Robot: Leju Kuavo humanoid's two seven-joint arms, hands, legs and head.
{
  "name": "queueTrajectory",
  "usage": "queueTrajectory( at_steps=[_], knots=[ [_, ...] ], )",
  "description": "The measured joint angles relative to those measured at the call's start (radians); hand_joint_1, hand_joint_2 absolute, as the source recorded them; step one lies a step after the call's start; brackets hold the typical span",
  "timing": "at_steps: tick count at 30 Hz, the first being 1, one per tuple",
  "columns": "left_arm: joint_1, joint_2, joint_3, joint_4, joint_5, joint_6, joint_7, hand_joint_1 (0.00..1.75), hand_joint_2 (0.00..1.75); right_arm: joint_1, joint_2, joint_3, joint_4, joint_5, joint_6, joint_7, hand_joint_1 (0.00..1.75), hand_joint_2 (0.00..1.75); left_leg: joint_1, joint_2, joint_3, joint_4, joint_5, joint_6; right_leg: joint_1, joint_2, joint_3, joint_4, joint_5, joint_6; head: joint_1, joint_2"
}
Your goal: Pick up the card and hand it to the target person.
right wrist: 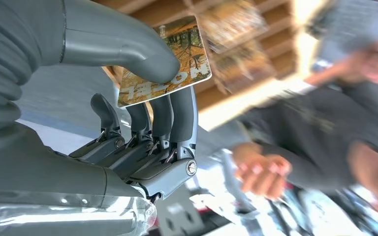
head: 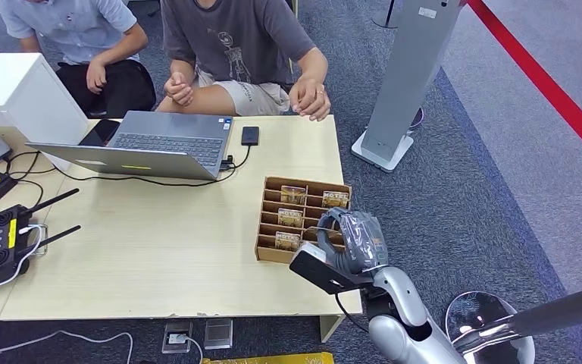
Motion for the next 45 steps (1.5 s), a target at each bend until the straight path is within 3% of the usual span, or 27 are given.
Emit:
queueTrajectory(
  at_steps=[4,12,18,26,34,38,45],
  knots=[
    [0.0,0.0,0.0,0.0,0.0,-0.001,-0.004,0.0,1.75,0.002,-0.011,-0.006,-0.073,-0.044,-0.001,-0.098,1.36,1.75,0.0,0.0,0.0,0.0,0.0,0.0,0.0,0.0,0.0,0.0,0.0,0.0,0.0,0.0],
    [-0.001,0.0,0.0,0.0,-0.014,-0.007,-0.005,0.0,1.75,-0.037,-0.012,-0.009,-0.076,-0.093,0.028,-0.155,1.36,1.75,0.0,0.0,-0.001,0.0,0.0,0.0,0.0,0.0,0.0,0.0,0.0,0.0,0.0,0.0],
    [-0.022,0.0,-0.002,0.0,-0.039,-0.02,0.006,0.0,1.75,-0.207,0.02,-0.005,0.11,-0.119,0.006,-0.207,1.36,1.75,0.0,0.0,-0.001,0.0,0.002,0.0,0.0,-0.001,0.0,0.001,0.002,0.0,0.0,0.0],
    [-0.058,-0.003,-0.004,0.0,-0.064,-0.027,0.031,0.0,1.75,-0.522,0.094,0.004,0.466,-0.135,0.022,-0.244,1.36,1.75,0.0,0.0,-0.003,0.0,0.004,0.0,0.0,-0.001,-0.002,0.001,0.003,0.0,0.0,0.0],
    [-0.057,-0.004,-0.005,0.0,-0.051,-0.021,0.039,0.0,1.75,-0.68,0.148,0.019,0.715,-0.107,0.024,-0.229,1.36,1.75,0.0,0.0,-0.006,0.0,0.004,0.0,0.0,-0.001,-0.004,0.001,0.003,0.0,0.001,0.0],
    [-0.051,-0.004,-0.005,0.0,-0.045,-0.025,0.039,0.0,1.75,-0.709,0.165,0.025,0.791,-0.096,0.021,-0.229,0.0,1.75,0.0,0.0,-0.006,0.0,0.004,0.0,0.0,-0.001,-0.005,0.001,0.003,0.0,0.001,0.0],
    [-0.049,-0.004,-0.006,0.0,-0.056,-0.047,0.028,0.0,1.75,-0.724,0.179,0.03,0.869,-0.089,0.012,-0.225,0.0,1.75,0.0,0.0,-0.006,0.0,0.004,0.0,0.0,-0.001,-0.005,0.001,0.003,0.0,0.0,0.0]
  ],
)
